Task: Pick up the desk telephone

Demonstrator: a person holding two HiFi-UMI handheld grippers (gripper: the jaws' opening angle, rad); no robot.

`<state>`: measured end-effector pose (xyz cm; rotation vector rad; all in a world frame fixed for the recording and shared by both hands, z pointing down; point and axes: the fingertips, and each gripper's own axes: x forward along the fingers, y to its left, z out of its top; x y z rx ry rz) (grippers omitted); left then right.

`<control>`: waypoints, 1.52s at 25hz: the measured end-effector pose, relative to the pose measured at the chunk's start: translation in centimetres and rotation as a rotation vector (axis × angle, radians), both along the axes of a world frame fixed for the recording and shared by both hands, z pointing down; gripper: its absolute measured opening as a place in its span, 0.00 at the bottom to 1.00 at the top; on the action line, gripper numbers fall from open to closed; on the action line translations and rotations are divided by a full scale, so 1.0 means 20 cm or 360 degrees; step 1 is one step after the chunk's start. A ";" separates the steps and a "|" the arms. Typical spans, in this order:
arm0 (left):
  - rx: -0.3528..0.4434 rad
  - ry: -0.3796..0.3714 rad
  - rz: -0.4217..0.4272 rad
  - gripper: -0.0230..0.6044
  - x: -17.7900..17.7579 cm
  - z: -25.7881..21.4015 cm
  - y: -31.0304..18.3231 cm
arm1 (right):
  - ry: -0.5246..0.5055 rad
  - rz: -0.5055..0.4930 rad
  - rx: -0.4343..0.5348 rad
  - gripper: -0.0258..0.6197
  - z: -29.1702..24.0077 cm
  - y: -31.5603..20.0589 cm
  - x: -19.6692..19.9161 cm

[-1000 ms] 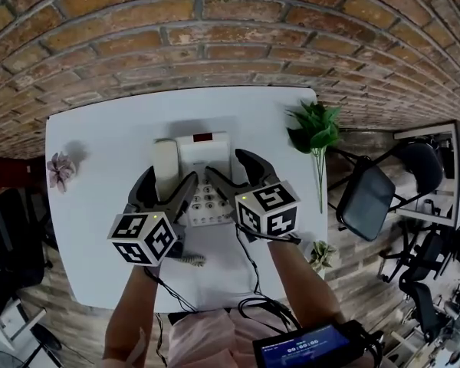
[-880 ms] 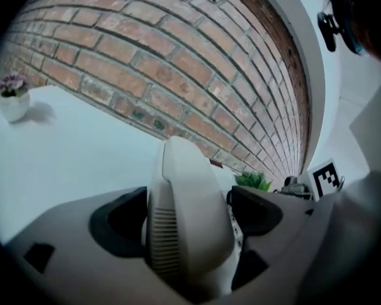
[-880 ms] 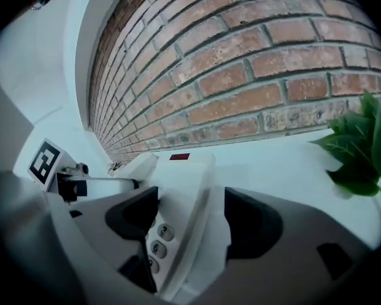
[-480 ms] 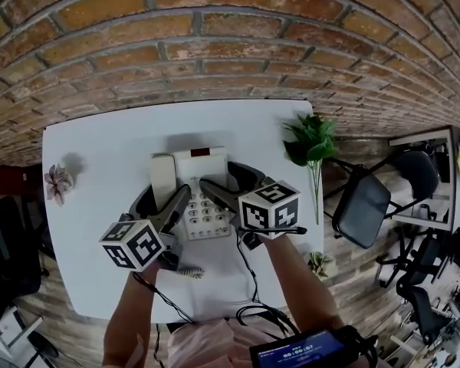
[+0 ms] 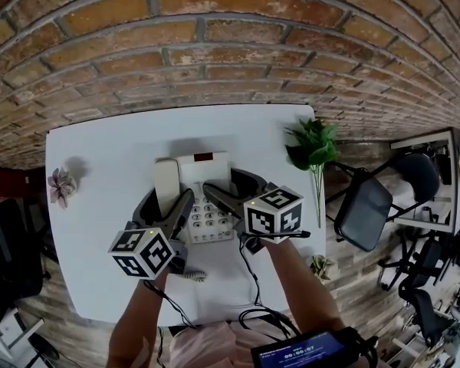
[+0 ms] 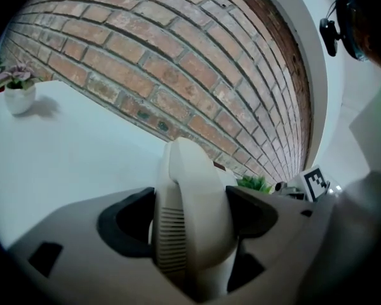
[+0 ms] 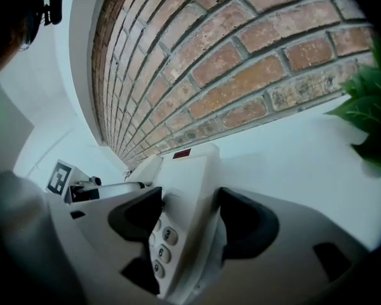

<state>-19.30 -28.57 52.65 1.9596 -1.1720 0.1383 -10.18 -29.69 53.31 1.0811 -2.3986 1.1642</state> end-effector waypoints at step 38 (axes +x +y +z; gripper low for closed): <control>0.0521 -0.0113 -0.0088 0.57 -0.04 -0.19 0.11 | -0.0344 -0.0196 0.0003 0.72 -0.09 0.06 -0.07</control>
